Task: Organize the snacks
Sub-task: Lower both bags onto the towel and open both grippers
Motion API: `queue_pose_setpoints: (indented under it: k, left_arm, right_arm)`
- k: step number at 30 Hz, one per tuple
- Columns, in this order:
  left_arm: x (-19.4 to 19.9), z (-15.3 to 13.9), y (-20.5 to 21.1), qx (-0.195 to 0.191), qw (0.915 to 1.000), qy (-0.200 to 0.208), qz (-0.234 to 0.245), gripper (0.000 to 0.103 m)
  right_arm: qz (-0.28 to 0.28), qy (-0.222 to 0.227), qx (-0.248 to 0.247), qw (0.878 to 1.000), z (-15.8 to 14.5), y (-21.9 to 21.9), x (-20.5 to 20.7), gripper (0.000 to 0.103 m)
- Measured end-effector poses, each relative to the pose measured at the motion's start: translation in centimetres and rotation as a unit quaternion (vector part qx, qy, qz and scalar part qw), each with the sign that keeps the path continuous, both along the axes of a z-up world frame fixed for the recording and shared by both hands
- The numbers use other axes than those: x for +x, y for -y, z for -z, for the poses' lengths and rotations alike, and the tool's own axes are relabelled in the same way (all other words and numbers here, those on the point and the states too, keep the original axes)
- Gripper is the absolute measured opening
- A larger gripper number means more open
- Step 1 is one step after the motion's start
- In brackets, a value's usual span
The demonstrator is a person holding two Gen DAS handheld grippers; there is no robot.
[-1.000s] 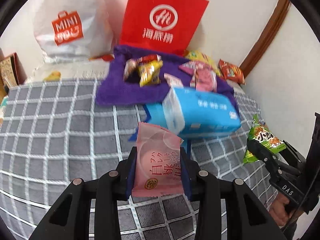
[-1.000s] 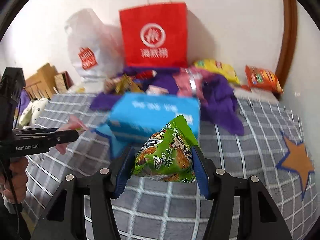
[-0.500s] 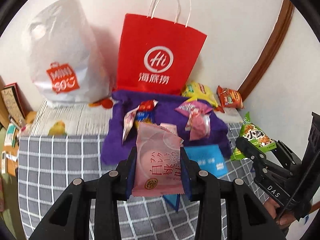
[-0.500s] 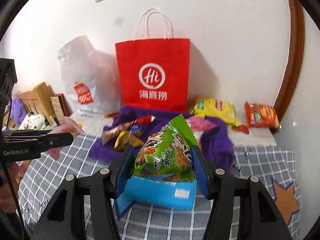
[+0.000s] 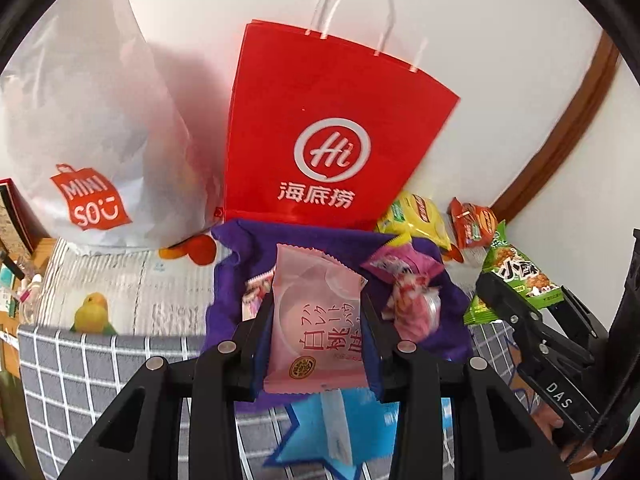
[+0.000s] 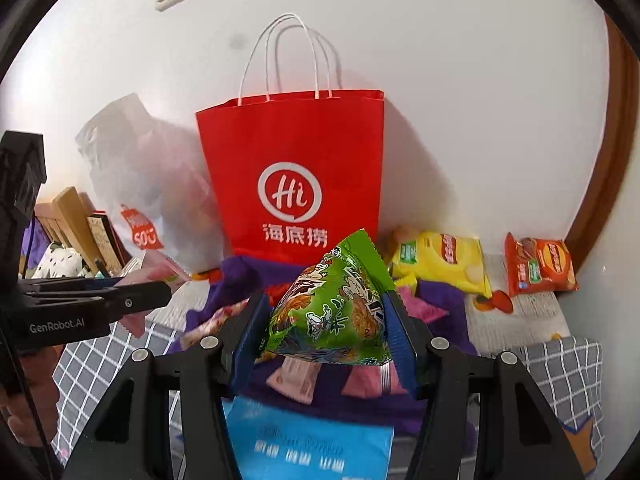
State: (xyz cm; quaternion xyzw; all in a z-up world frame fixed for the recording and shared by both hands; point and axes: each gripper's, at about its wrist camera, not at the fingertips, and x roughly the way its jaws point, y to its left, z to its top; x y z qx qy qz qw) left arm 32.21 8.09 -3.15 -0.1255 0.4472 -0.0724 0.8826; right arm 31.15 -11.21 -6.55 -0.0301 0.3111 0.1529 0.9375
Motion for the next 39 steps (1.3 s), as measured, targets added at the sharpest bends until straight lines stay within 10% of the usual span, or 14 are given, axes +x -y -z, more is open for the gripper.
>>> queue_pose_setpoints:
  k: [22, 34, 39]
  left_arm:
    - [7.8, 9.2, 1.1, -0.016, 0.9945, -0.103, 0.012, 0.036]
    - [8.2, 10.3, 2.3, 0.003, 0.9926, -0.120, 0.020, 0.037]
    - [8.0, 9.7, 2.3, -0.009, 0.9929, -0.117, 0.019, 0.056]
  right_arm:
    - [-0.054, -0.113, -0.072, 0.990, 9.5, -3.0, 6.6, 0.057]
    - [-0.045, -0.123, -0.083, 0.988, 9.8, -3.2, 6.9, 0.058]
    - [-0.038, -0.128, -0.063, 0.989, 9.0, -2.5, 6.8, 0.061]
